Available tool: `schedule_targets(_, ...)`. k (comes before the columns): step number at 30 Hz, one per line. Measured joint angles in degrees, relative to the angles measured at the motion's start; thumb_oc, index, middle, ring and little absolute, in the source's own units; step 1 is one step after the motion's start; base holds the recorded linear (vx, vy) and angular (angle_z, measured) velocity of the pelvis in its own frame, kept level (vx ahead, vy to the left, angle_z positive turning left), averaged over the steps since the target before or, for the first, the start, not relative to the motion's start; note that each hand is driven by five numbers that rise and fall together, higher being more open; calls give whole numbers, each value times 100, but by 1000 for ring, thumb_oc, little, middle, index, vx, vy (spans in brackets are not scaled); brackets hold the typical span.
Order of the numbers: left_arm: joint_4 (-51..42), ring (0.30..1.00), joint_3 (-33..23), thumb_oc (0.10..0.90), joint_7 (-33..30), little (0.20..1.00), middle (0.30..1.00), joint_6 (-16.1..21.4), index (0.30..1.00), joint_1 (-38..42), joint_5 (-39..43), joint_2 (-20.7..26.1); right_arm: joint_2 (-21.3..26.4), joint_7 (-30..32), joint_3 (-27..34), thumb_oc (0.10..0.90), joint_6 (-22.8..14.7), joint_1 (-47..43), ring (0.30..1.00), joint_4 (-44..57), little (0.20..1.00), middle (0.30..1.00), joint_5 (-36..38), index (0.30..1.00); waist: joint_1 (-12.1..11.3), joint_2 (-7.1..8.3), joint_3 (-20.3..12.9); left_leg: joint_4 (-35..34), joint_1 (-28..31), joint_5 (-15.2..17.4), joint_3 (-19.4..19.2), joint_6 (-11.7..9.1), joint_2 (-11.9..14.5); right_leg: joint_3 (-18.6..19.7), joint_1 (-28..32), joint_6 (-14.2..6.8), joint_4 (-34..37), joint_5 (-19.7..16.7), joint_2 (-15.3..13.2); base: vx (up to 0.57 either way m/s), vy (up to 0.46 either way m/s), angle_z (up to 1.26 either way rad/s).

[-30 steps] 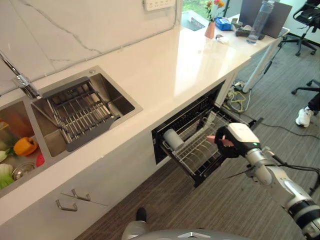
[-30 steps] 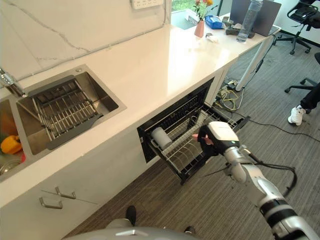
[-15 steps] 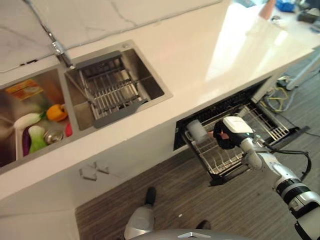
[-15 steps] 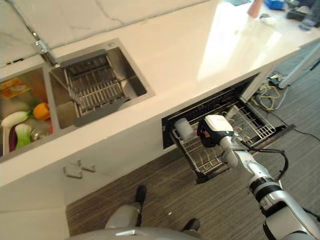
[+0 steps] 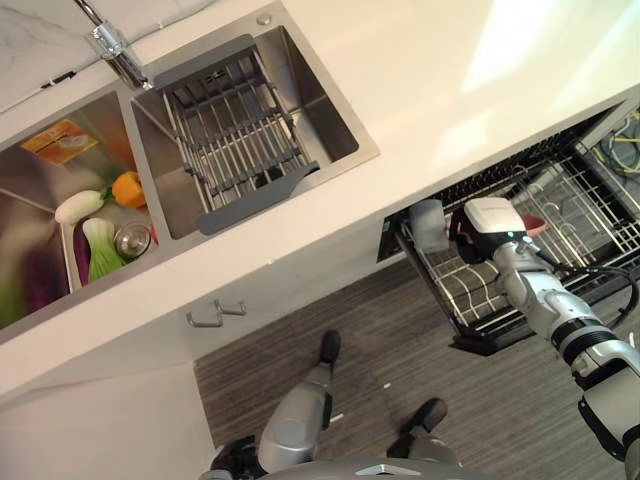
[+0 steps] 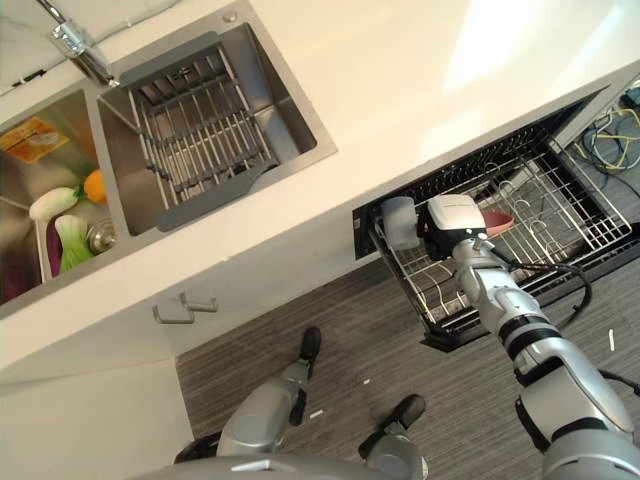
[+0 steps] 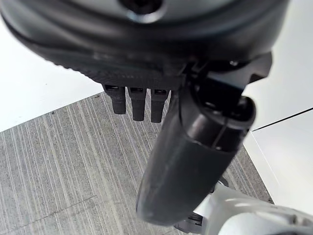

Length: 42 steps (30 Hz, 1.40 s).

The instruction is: Place the dishes in the dishwasher.

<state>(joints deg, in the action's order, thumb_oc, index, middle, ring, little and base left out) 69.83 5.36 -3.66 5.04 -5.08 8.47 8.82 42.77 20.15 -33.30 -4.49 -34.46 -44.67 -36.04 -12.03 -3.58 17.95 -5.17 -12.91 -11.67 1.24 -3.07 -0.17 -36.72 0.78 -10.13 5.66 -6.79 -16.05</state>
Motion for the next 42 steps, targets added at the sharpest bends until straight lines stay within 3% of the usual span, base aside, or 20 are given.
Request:
schedule_targets(6,6,900,-6,800,2,900,900,-11,900,3,-1,-17,-1,15,3,800,-3,99,900,29,900,900,4,900,49,-14,4,0,78,3,-18,-2,6,15,67,0,0,0,-2,10,-18,-1)
schedule_targets(11,12,900,-29,800,6,900,900,-25,900,-8,-15,-21,4,9,188,800,-127,588,900,375,900,900,5,900,232,-5,-16,-1,457,112,-72,-29,28,62,403,6,2,7,3,29,-45,-7)
schedule_targets(13,5,900,-185,800,16,900,900,-62,900,-15,-18,-27,37,-4,570,800,-102,886,900,745,900,900,14,900,421,31,-231,-2,531,123,-165,-31,101,168,409,22,5,28,52,117,-104,-23)
schedule_targets(14,1,900,-265,800,13,900,900,-88,900,14,-23,-19,89,-13,1040,800,-82,1225,900,1187,900,900,17,900,458,72,-280,-1,626,138,-217,-49,145,230,462,30,6,36,84,102,-88,-22)
schedule_targets(15,1,900,-265,800,13,900,900,-88,900,14,-23,-19,89,-13,1040,800,-82,1225,900,1187,900,900,17,900,458,72,-280,-1,626,138,-217,-49,145,230,462,30,6,36,84,93,-55,-30)
schedule_targets(16,10,900,-407,800,3,900,900,-147,900,54,-87,6,82,13,1695,800,-102,1669,900,1832,900,900,62,900,548,186,-380,-1,762,177,-330,-86,217,351,485,61,8,66,134,38,-14,-20)
schedule_targets(17,10,900,-407,800,3,900,900,-147,900,54,-87,6,82,13,1695,800,-102,1669,900,1832,900,900,62,900,548,186,-380,-1,762,177,-330,-86,217,351,485,61,8,66,134,93,-48,-83)
schedule_targets(18,216,900,-410,800,-20,900,900,-269,900,-162,-243,147,12,221,2146,400,-95,1918,300,2307,300,300,262,300,767,436,-761,-21,982,259,-619,-163,377,668,509,102,25,119,226,56,-34,-63)
schedule_targets(19,216,900,-410,800,-20,900,900,-269,900,-162,-243,147,12,221,2146,400,-95,1918,300,2307,300,300,262,300,767,436,-761,-21,982,259,-619,-163,377,668,509,102,25,119,226,68,-42,-85)
schedule_targets(22,312,900,-397,800,-25,900,900,-321,900,-418,-290,318,-2,701,3022,400,-41,2490,300,1950,300,300,678,300,950,674,-1275,-43,1199,388,-1012,-274,580,1073,416,167,31,187,350,45,-16,-61)
schedule_targets(25,335,900,-353,800,-23,900,900,-335,900,-507,-337,357,1,874,3533,400,137,2807,300,1120,300,300,1007,300,1107,691,-1357,-44,1217,398,-1039,-289,658,1123,406,192,31,202,419,61,-27,-15)
schedule_targets(28,291,900,-176,800,-5,900,900,-328,900,-589,-334,287,-121,905,3841,400,530,3138,300,-609,300,300,1740,300,1128,566,-1424,-44,1158,393,-1025,-295,678,1115,365,200,31,205,445,11,-6,0)
schedule_targets(29,291,900,-176,800,-5,900,900,-328,900,-589,-334,287,-121,905,3841,400,530,3138,300,-609,300,300,1740,300,1128,566,-1424,-44,1158,393,-1025,-295,678,1115,365,200,31,205,445,16,-16,-4)
schedule_targets(31,313,900,-154,800,24,900,900,-335,900,-600,-334,191,-493,844,3775,400,678,3251,300,-910,300,300,2103,300,1270,419,-1385,-44,1103,368,-1030,-304,690,1129,314,217,32,180,481,43,-16,-2)
schedule_targets(34,313,900,-157,800,28,900,900,-310,900,-560,-254,116,-866,643,3197,400,649,3343,300,-925,300,300,2400,300,1196,265,-1370,-43,1021,360,-965,-346,699,1052,271,225,35,174,489,-18,-10,11)
schedule_targets(38,200,900,-152,800,39,900,900,-235,900,-531,-104,75,-1318,597,2736,400,487,2897,300,-1285,300,300,2890,300,866,138,-1289,-42,595,212,-677,-342,673,783,54,238,36,140,523,-99,2,40)
schedule_targets(39,128,900,-154,800,32,900,900,-259,900,-411,5,25,-1410,510,2716,400,438,2605,300,-1313,300,300,3009,300,681,28,-1086,-21,384,98,-444,-319,654,524,4,279,33,102,524,-172,5,72)
schedule_targets(42,-20,900,-110,800,10,900,900,-176,900,-405,123,-109,-1472,616,2722,400,365,1963,300,-1298,300,300,3340,300,412,-195,-737,-10,18,-125,-76,-259,579,168,-118,289,25,50,567,-36,-51,77)
